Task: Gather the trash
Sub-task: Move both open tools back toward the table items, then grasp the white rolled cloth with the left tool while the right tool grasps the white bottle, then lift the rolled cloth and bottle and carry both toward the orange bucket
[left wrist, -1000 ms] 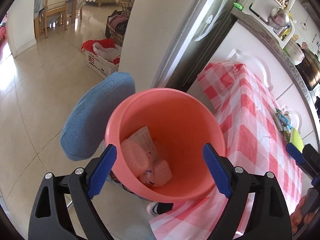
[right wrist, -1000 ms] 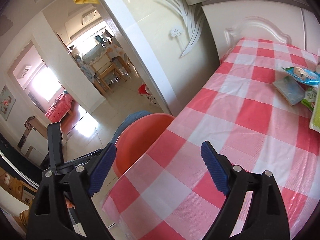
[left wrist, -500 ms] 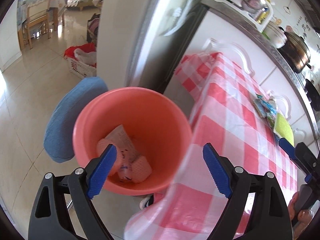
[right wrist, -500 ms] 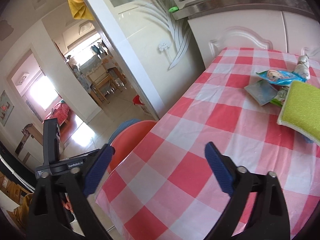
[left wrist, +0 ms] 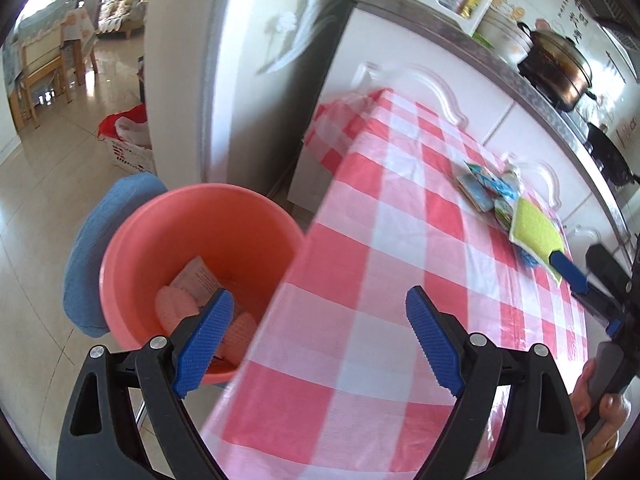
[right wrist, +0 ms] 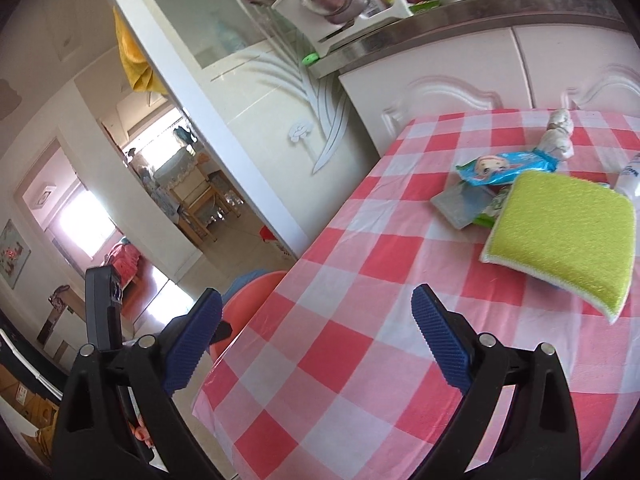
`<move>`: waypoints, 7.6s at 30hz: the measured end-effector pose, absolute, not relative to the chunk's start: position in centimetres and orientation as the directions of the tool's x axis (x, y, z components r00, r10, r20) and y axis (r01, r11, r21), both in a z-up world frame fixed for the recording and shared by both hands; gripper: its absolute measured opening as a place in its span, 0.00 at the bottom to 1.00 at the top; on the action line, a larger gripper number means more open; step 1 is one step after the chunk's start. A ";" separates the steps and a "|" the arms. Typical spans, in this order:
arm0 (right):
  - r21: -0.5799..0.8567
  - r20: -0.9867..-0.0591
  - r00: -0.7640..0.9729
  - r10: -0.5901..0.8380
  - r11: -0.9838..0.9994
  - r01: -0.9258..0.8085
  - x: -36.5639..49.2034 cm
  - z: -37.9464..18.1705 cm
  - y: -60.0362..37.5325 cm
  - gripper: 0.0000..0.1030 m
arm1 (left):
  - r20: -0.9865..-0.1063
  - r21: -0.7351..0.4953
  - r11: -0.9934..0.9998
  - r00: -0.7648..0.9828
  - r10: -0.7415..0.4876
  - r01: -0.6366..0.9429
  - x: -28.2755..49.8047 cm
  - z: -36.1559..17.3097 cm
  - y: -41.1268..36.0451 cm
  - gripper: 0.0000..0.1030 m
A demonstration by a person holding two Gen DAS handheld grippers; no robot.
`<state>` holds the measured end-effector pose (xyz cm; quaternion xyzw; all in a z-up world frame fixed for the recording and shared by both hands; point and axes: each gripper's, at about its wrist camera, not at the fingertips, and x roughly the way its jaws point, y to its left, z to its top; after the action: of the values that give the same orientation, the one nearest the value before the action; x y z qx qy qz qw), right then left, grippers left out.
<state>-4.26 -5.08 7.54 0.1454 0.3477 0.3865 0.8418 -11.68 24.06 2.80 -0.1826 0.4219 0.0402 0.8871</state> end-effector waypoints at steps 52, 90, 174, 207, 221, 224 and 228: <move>0.682 -0.463 0.775 0.429 0.731 0.003 6.9 2.0 -31.2 0.93 | -0.825 -0.158 0.927 0.470 -0.314 0.341 22.5 4.9 -6.5 0.63; 0.534 -0.589 0.730 0.346 0.845 0.031 7.9 0.9 -29.7 0.68 | -0.865 -0.272 0.797 0.226 -0.448 0.540 13.2 1.6 -12.6 0.38; 0.488 -0.502 0.621 0.602 0.790 -0.372 -6.6 7.8 -13.0 0.20 | -0.593 -0.614 0.789 0.653 -0.470 0.010 -11.0 2.7 23.6 0.37; 0.338 -0.795 0.222 0.565 0.716 -0.611 -21.2 1.9 -15.4 0.68 | -0.597 -0.647 0.759 0.569 -0.565 0.076 -12.2 -0.1 20.2 0.38; 0.191 -0.905 0.121 0.409 0.641 -0.743 -24.6 0.3 -12.3 0.46 | -0.603 -0.637 0.765 0.558 -0.570 0.092 -12.3 0.2 19.0 0.38; 0.187 -0.904 0.134 0.407 0.657 -0.731 -24.4 0.4 -12.2 0.43 | -0.598 -0.641 0.762 0.561 -0.573 0.096 -12.5 0.2 19.2 0.38; 0.185 -0.892 0.157 0.424 0.659 -0.729 -24.4 1.3 -11.9 0.42 | -0.586 -0.647 0.756 0.570 -0.575 0.098 -12.7 0.5 19.7 0.38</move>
<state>-24.36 -11.88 1.26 -0.1458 0.5220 0.3860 0.7465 -12.68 19.66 0.48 -0.2856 0.4179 -0.2007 0.8388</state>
